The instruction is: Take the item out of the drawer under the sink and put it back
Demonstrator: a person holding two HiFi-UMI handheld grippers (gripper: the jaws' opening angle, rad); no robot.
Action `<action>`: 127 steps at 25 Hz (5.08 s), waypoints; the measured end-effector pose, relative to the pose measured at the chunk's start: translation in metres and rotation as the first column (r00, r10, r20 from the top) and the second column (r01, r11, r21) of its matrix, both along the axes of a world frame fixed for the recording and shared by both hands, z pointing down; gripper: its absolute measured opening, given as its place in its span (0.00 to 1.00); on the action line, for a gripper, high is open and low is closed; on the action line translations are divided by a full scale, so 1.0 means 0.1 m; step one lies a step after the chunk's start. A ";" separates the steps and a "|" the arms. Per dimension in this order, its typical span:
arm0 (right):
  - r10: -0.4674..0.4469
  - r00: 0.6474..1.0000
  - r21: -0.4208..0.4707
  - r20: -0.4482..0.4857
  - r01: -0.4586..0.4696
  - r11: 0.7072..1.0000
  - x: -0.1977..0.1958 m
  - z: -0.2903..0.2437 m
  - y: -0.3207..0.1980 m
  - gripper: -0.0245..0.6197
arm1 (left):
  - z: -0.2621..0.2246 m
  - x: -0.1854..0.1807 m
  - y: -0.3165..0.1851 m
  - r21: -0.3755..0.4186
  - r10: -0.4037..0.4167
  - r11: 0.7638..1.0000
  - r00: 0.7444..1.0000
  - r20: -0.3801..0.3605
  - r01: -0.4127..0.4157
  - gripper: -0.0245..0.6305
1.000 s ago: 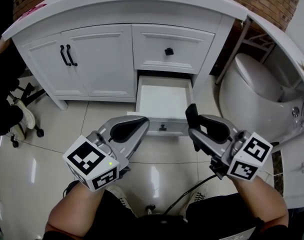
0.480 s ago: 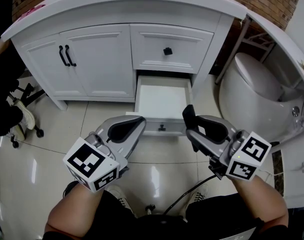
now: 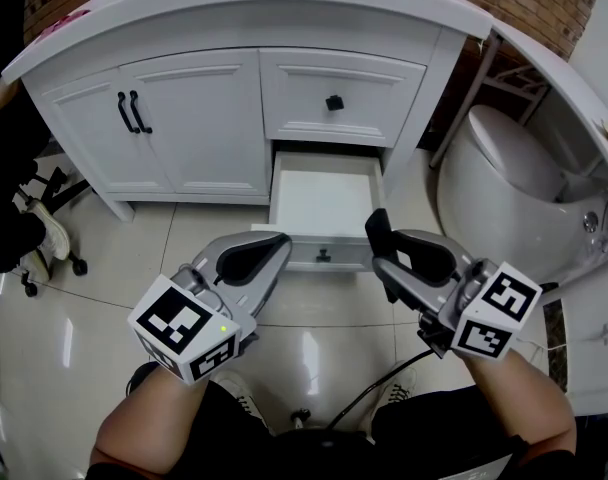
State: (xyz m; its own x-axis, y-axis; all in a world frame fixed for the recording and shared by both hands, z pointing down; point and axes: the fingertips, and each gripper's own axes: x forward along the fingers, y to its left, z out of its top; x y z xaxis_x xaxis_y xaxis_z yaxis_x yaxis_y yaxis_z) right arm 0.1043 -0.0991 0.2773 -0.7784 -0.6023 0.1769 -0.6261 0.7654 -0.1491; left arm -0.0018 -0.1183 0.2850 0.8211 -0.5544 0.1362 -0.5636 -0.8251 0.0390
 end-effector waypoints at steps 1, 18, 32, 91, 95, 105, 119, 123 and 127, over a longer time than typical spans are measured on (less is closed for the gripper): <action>0.001 1.000 0.000 -0.001 -0.001 1.000 0.00 0.00 0.00 0.29 | 0.00 0.00 0.00 -0.001 0.000 1.000 1.000 0.000 0.000 0.05; 0.035 0.985 0.121 -0.168 -0.014 0.993 -0.13 -0.12 -0.10 0.29 | -0.02 -0.02 0.01 -0.016 -0.002 1.000 1.000 -0.025 0.002 0.05; 0.038 0.959 0.134 -0.283 0.000 0.991 -0.18 -0.13 -0.53 0.29 | 0.01 -0.03 -0.06 -0.032 0.005 0.999 0.999 -0.054 -0.007 0.05; -0.371 0.565 -0.340 -0.737 0.164 0.926 -0.39 2.51 -2.24 0.30 | 0.23 0.00 -0.47 -0.131 -0.040 0.991 0.994 -0.100 0.027 0.05; -0.344 0.567 -0.309 -0.749 0.162 0.937 -0.42 2.42 -2.26 0.30 | 0.23 -0.01 -0.47 -0.133 -0.047 0.991 0.993 -0.105 0.032 0.05; -0.163 0.602 -0.117 -0.782 0.114 0.986 -0.40 1.86 -2.30 0.08 | 0.22 -0.05 -0.41 -0.121 -0.041 0.992 0.995 -0.087 0.031 0.05; 0.107 0.944 0.111 -0.313 -0.076 0.991 -0.18 0.09 -1.46 0.05 | 0.15 -0.11 -0.23 -0.106 -0.061 0.993 0.995 -0.076 0.052 0.05; 0.135 0.981 0.089 -0.139 -0.123 0.988 0.00 -0.21 -0.88 0.05 | 0.03 -0.11 -0.09 -0.085 -0.039 0.996 0.994 -0.100 0.030 0.05; 0.160 0.982 0.073 -0.099 -0.153 0.986 0.17 -0.31 -0.46 0.05 | -0.10 -0.14 0.03 -0.043 -0.034 0.999 0.993 -0.109 0.029 0.05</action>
State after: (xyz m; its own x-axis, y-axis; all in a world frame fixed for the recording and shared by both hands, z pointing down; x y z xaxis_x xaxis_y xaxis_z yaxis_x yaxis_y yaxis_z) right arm 0.1212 -0.1456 0.2463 -0.6533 -0.7278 0.2087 -0.7482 0.6628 -0.0307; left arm -0.0156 -0.1154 0.2751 0.8146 -0.5758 0.0694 -0.5796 -0.8035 0.1361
